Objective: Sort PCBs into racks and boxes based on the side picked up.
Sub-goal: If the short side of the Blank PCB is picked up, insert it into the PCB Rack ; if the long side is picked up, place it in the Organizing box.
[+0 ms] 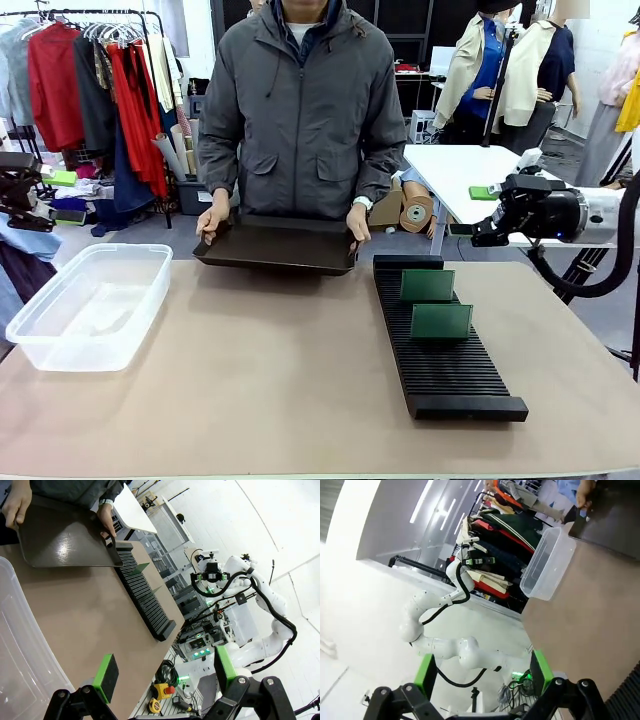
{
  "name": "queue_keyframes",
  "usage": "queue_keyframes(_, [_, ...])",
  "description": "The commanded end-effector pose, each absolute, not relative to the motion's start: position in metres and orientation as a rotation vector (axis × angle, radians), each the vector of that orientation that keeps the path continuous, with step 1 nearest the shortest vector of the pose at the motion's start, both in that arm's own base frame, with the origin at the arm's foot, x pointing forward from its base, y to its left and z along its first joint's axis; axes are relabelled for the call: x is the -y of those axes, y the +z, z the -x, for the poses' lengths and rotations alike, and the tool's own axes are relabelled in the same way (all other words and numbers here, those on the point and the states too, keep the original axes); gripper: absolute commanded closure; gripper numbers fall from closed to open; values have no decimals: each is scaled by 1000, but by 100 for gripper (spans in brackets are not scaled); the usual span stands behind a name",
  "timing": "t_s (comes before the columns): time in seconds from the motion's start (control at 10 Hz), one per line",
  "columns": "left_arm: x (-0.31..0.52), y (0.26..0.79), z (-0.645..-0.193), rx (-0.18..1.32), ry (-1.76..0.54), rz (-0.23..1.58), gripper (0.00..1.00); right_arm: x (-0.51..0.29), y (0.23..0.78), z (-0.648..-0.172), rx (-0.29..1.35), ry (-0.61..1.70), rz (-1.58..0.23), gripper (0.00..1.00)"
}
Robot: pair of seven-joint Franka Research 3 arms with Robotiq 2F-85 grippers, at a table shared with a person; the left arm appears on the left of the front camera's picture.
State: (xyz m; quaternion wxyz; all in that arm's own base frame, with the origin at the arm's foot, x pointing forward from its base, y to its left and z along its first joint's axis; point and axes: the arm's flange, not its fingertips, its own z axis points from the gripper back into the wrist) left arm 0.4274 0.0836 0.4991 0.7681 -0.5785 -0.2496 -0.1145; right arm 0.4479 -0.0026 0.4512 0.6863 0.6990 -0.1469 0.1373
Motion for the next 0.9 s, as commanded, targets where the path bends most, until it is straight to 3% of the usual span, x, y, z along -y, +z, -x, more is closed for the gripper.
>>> queue_keyframes(0.0, [-83,502,-426,539,-241,1265,0,-6,458,-442,291,262,-1585,0])
queue_keyframes(0.8, [-83,502,-426,539,-241,1265,0,0,455,-445,309,295,-1567,0])
